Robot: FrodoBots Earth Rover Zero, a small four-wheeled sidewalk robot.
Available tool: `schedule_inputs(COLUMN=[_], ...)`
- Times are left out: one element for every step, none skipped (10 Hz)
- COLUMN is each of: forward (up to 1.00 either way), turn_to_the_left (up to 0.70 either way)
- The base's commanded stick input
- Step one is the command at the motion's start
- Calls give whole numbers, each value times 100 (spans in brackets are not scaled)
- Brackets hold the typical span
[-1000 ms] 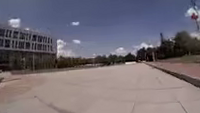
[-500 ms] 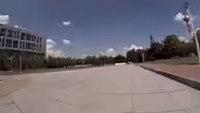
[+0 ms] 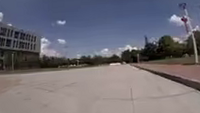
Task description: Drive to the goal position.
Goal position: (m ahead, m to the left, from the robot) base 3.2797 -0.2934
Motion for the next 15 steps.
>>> schedule_inputs(forward=[70, 70, 70, 70, 70, 70, 70, 70, 70, 70, 70, 70, 70, 70, 70], turn_to_the_left=[11, 11, 11, 11, 11, 11, -14, -24, -24, -24, -24, -24, -24, -24, -24])
